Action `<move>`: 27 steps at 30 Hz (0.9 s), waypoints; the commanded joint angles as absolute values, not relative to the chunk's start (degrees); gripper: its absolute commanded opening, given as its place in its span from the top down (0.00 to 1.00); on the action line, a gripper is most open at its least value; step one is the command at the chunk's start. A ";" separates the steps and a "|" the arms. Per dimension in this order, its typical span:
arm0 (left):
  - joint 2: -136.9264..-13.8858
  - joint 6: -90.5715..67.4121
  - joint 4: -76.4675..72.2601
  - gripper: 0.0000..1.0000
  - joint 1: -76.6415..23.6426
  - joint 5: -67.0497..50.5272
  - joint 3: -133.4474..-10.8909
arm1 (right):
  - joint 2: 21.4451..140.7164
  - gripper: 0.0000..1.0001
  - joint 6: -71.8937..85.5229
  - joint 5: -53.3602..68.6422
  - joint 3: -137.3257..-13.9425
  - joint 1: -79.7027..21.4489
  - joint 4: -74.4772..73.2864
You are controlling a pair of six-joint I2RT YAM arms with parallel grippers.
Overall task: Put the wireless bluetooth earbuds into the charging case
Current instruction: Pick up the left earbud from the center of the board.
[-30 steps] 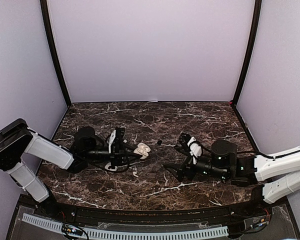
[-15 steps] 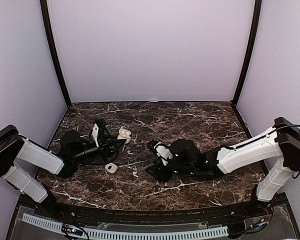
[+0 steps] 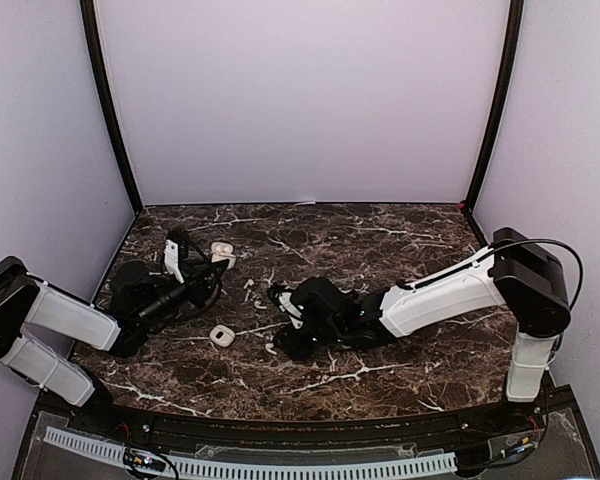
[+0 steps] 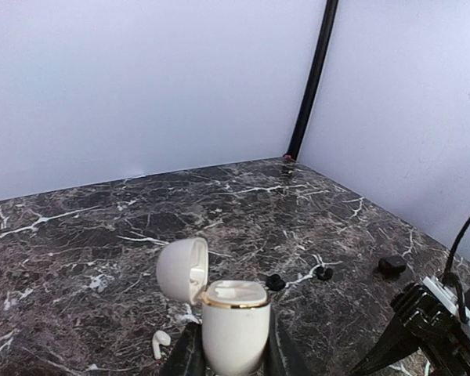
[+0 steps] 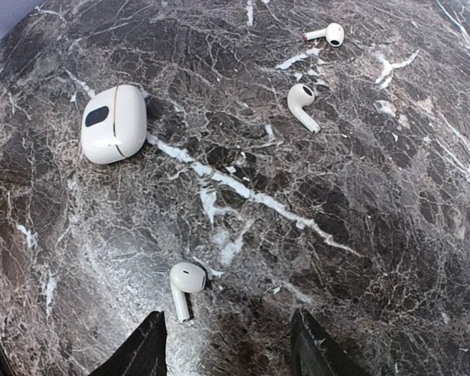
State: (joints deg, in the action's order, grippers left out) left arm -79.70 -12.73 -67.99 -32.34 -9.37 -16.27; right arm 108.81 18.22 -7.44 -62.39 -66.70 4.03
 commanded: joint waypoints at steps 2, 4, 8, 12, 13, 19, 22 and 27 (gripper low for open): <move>-78.03 -14.43 -68.70 0.83 -31.73 -5.13 -14.57 | 112.31 0.47 18.78 -8.34 -68.02 -67.02 -0.38; -77.81 -14.48 -68.64 0.83 -31.64 -4.75 -14.42 | 113.77 0.47 18.72 -8.21 -70.02 -67.06 -1.98; -77.71 -14.18 -68.64 0.83 -31.64 -4.68 -14.36 | 117.30 0.48 19.09 -8.07 -74.97 -67.23 -6.97; -77.33 -14.11 -68.64 0.83 -31.63 -3.60 -14.00 | 119.59 0.48 20.40 -9.14 -78.82 -67.62 -10.66; -77.07 -14.10 -68.57 0.84 -31.64 -3.16 -13.87 | 119.98 0.47 20.59 -9.35 -79.51 -67.76 -11.24; -76.87 -14.03 -67.93 0.84 -31.59 -1.85 -13.80 | 122.52 0.47 20.67 -11.67 -83.98 -68.95 -15.41; -76.90 -14.02 -67.85 0.84 -31.62 -2.25 -13.88 | 123.72 0.47 20.62 -12.30 -85.31 -69.25 -16.92; -76.84 -13.64 -67.55 0.84 -31.63 -2.72 -14.06 | 124.70 0.52 20.65 -12.56 -86.35 -69.26 -18.56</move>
State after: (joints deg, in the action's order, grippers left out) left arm -78.48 -13.93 -67.13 -31.97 -2.55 -14.41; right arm 123.39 20.08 -10.94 -84.62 -68.90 -16.01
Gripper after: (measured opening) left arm 0.250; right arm 0.510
